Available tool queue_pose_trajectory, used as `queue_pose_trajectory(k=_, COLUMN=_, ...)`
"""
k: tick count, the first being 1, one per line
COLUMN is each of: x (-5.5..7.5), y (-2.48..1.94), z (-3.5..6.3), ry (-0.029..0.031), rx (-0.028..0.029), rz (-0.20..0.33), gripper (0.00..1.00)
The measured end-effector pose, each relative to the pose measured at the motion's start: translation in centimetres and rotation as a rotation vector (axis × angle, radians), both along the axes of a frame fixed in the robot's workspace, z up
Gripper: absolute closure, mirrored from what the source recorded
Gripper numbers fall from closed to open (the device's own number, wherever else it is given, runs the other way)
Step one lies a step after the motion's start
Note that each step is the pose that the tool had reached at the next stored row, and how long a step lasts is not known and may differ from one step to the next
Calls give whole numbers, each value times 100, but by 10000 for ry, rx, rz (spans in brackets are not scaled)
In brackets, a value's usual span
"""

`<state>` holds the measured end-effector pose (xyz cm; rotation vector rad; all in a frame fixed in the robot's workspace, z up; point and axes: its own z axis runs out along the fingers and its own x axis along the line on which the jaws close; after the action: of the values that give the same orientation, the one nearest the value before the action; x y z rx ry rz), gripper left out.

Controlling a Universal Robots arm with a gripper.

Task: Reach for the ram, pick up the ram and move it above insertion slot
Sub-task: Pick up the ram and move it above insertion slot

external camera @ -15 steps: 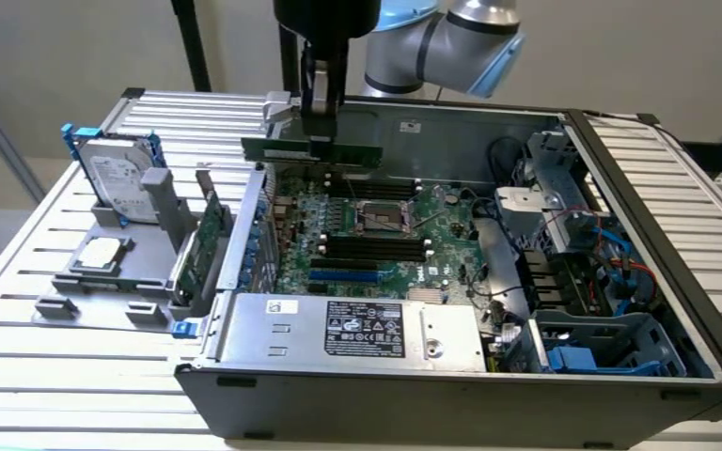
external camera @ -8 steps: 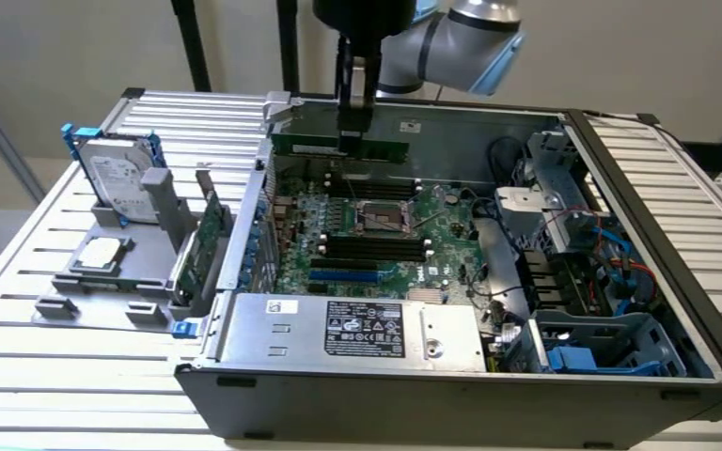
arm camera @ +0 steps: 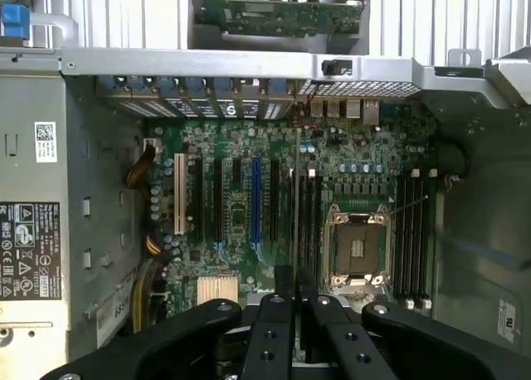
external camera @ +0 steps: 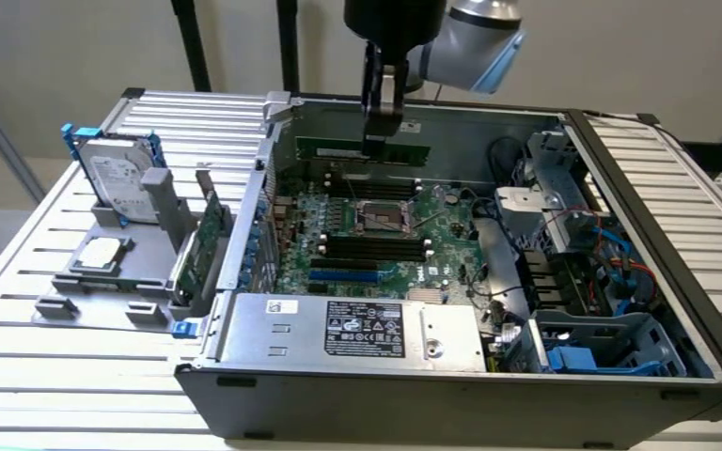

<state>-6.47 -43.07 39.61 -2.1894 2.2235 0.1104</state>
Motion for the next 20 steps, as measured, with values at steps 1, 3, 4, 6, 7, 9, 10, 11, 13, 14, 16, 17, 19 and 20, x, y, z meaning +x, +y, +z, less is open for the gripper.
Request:
queue_pose_trajectory(k=1, x=13, y=12, z=-15, ry=0, rx=-1, rz=1, gripper=87)
queue_pose_trajectory(k=3, x=34, y=49, z=-39, ry=0, rx=-1, rz=0, gripper=87)
queue_pose_trajectory(k=4, x=45, y=73, z=-47, ry=0, rx=1, rz=-1, gripper=87)
queue_pose_trajectory(k=6, x=67, y=118, z=-61, ry=0, rx=-1, rz=1, gripper=87)
queue_pose_trajectory(k=7, x=77, y=128, z=-66, ry=-1, rx=-1, rz=1, gripper=87)
queue_pose_trajectory(k=9, x=100, y=134, z=-75, ry=-1, rx=0, rz=0, gripper=87)
queue_pose_trajectory(k=10, x=112, y=136, z=-77, ry=-1, rx=0, rz=1, gripper=87)
queue_pose_trajectory(k=11, x=128, y=137, z=-79, ry=-1, rx=0, rz=0, gripper=87)
queue_pose_trajectory(k=13, x=162, y=138, z=-83, ry=-1, rx=0, rz=0, gripper=87)
queue_pose_trajectory(k=14, x=176, y=139, z=-86, ry=0, rx=-1, rz=0, gripper=87)
queue_pose_trajectory(k=16, x=196, y=142, z=-93, ry=-1, rx=0, rz=0, gripper=87)
queue_pose_trajectory(k=17, x=206, y=143, z=-96, ry=-1, rx=0, rz=0, gripper=87)
queue_pose_trajectory(k=19, x=231, y=145, z=-99, ry=0, rx=-1, rz=0, gripper=87)
queue_pose_trajectory(k=20, x=241, y=147, z=-100, ry=0, rx=-2, rz=0, gripper=87)
